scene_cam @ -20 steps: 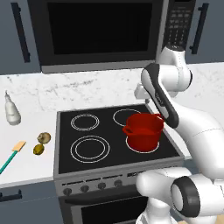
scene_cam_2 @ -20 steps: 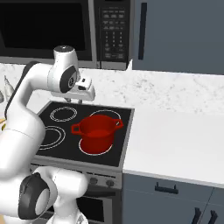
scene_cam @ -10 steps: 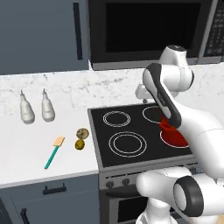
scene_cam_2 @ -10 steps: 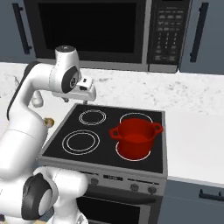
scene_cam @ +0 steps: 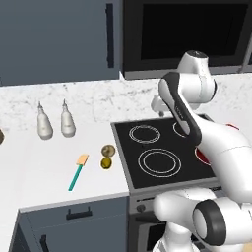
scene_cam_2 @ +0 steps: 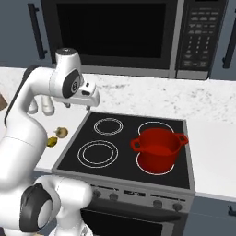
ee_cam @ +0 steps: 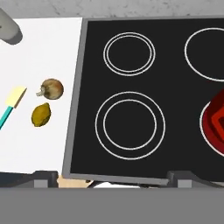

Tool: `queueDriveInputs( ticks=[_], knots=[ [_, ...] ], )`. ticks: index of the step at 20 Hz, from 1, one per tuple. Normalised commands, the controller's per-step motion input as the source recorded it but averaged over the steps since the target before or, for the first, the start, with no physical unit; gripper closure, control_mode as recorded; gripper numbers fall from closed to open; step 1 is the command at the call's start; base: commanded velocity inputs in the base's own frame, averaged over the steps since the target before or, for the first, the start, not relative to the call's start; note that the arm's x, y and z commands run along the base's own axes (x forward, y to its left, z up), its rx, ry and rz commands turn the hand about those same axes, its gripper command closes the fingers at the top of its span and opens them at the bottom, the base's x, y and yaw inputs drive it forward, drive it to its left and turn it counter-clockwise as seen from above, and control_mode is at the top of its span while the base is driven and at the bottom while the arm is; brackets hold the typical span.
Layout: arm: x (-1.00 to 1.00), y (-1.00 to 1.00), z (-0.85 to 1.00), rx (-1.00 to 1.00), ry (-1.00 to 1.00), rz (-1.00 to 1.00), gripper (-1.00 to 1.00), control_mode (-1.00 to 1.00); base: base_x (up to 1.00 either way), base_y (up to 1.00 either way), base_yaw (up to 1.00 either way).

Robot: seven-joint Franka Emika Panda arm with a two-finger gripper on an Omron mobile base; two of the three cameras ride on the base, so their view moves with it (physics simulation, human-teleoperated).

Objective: Put the lemon and onion in the pot. Retrieve the spatula and lightly stir the vegetables in the pot.

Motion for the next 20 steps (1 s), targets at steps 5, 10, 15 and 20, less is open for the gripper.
queueDriveInputs(
  ticks=[5, 10, 15, 20],
  knots=[
    [0.0, 0.0, 0.0, 0.0, 0.0, 0.0, -1.0, 1.0, 0.39, 0.1, 0.0],
    [-0.02, 0.22, -0.46, 0.0, 0.0, 0.01, -1.0, -1.0, 0.0, 0.0, 0.0],
    [-0.1, 0.69, -0.99, 0.0, 0.0, 0.0, -1.0, -1.0, 0.0, 0.0, 0.0],
    [-0.06, 0.55, -0.77, 0.0, 0.01, 0.0, -1.0, -1.0, 0.0, 0.0, 0.0]
  ],
)
